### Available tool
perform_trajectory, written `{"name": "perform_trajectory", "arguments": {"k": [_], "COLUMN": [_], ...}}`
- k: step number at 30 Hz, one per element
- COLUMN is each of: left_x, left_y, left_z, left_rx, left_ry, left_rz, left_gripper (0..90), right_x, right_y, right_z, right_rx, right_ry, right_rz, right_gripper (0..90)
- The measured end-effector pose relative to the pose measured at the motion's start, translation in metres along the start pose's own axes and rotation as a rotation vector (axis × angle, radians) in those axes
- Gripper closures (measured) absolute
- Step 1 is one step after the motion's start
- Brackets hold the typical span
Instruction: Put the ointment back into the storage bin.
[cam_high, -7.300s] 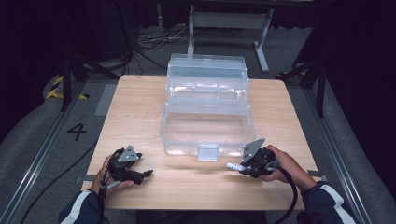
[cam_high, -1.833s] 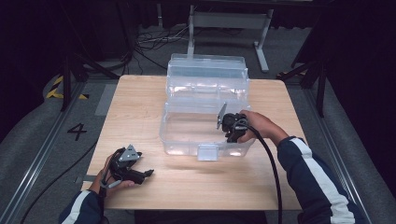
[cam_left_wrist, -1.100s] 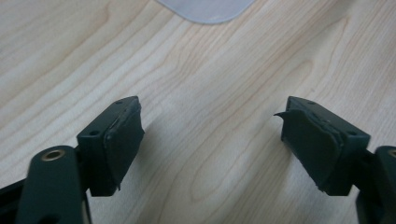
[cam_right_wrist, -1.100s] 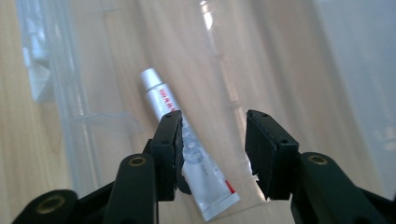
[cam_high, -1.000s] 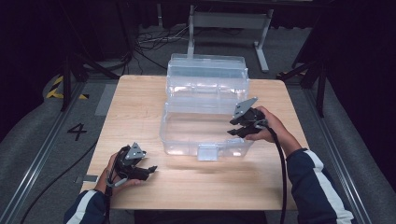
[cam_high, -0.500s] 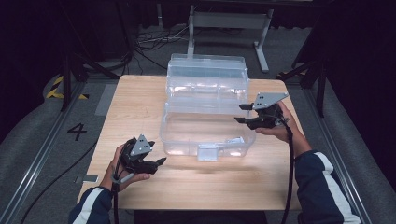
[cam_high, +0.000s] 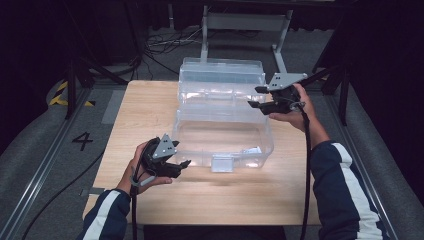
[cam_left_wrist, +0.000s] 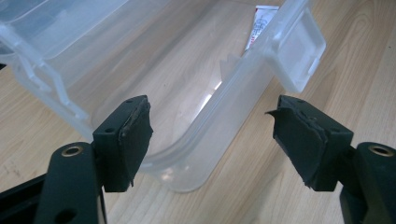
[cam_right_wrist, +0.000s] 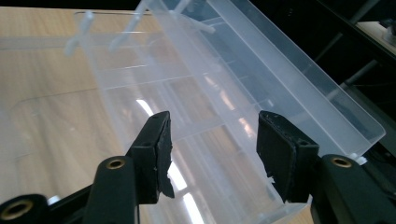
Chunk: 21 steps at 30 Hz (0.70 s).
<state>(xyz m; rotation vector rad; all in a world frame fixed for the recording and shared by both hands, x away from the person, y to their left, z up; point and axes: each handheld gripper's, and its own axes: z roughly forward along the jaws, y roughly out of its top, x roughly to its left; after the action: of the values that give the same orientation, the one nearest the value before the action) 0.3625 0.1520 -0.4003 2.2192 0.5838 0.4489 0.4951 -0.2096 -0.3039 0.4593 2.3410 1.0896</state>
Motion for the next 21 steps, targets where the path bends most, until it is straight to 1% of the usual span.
{"name": "perform_trajectory", "arguments": {"k": [2, 3, 4, 5, 6, 7, 9, 10, 11, 13, 14, 15, 16, 17, 18, 19, 20, 21], "left_x": [0.0, 0.0, 0.0, 0.0, 0.0, 0.0, 0.0, 0.001, 0.001, 0.002, 0.002, 0.003, 0.003, 0.003, 0.003, 0.004, 0.005, 0.005], "left_y": [0.003, 0.006, 0.006, 0.007, 0.007, 0.008, 0.01, 0.011, 0.011, 0.012, 0.012, 0.012, 0.012, 0.012, 0.012, 0.012, 0.012, 0.013], "left_z": [0.004, 0.009, 0.009, 0.012, 0.015, 0.018, 0.023, 0.025, 0.027, 0.031, 0.031, 0.033, 0.034, 0.035, 0.036, 0.037, 0.038, 0.04], "left_rx": [0.006, 0.019, 0.019, 0.029, 0.032, 0.038, 0.048, 0.055, 0.058, 0.07, 0.07, 0.073, 0.072, 0.072, 0.072, 0.075, 0.082, 0.094], "left_ry": [-0.008, -0.021, -0.021, -0.024, -0.024, -0.032, -0.038, -0.045, -0.051, -0.063, -0.063, -0.078, -0.078, -0.079, -0.087, -0.099, -0.094, -0.095], "left_rz": [0.009, 0.019, 0.019, 0.029, 0.032, 0.031, 0.041, 0.044, 0.047, 0.053, 0.053, 0.06, 0.066, 0.069, 0.068, 0.075, 0.079, 0.087], "left_gripper": [28.2, 28.4, 28.6, 28.6, 29.1, 29.6, 31.9, 33.2, 35.3, 39.5, 43.1, 43.1, 45.2, 48.2, 51.5, 53.0, 55.7, 58.6], "right_x": [-0.003, -0.006, -0.006, -0.008, -0.01, -0.011, -0.017, -0.018, -0.02, -0.022, -0.024, -0.024, -0.025, -0.026, -0.026, -0.027, -0.027, -0.027], "right_y": [0.003, 0.006, 0.006, 0.007, 0.008, 0.008, 0.009, 0.009, 0.01, 0.01, 0.01, 0.01, 0.01, 0.01, 0.01, 0.01, 0.011, 0.011], "right_z": [0.005, 0.012, 0.012, 0.014, 0.017, 0.019, 0.026, 0.028, 0.031, 0.036, 0.039, 0.039, 0.043, 0.046, 0.049, 0.05, 0.053, 0.056], "right_rx": [0.009, 0.029, 0.029, 0.038, 0.049, 0.053, 0.074, 0.079, 0.088, 0.101, 0.111, 0.111, 0.127, 0.141, 0.152, 0.159, 0.169, 0.177], "right_ry": [0.003, -0.003, -0.003, 0.005, 0.0, -0.009, 0.003, -0.006, -0.013, -0.005, -0.014, -0.014, -0.01, 0.004, 0.0, -0.004, 0.009, 0.004], "right_rz": [0.002, 0.004, 0.004, 0.007, 0.007, 0.009, 0.027, 0.032, 0.031, 0.037, 0.031, 0.031, 0.034, 0.043, 0.046, 0.045, 0.044, 0.043], "right_gripper": [45.9, 45.7, 45.7, 45.5, 45.5, 45.5, 45.1, 45.2, 45.4, 45.7, 46.6, 46.6, 46.7, 46.9, 47.4, 48.5, 50.9, 51.9]}}
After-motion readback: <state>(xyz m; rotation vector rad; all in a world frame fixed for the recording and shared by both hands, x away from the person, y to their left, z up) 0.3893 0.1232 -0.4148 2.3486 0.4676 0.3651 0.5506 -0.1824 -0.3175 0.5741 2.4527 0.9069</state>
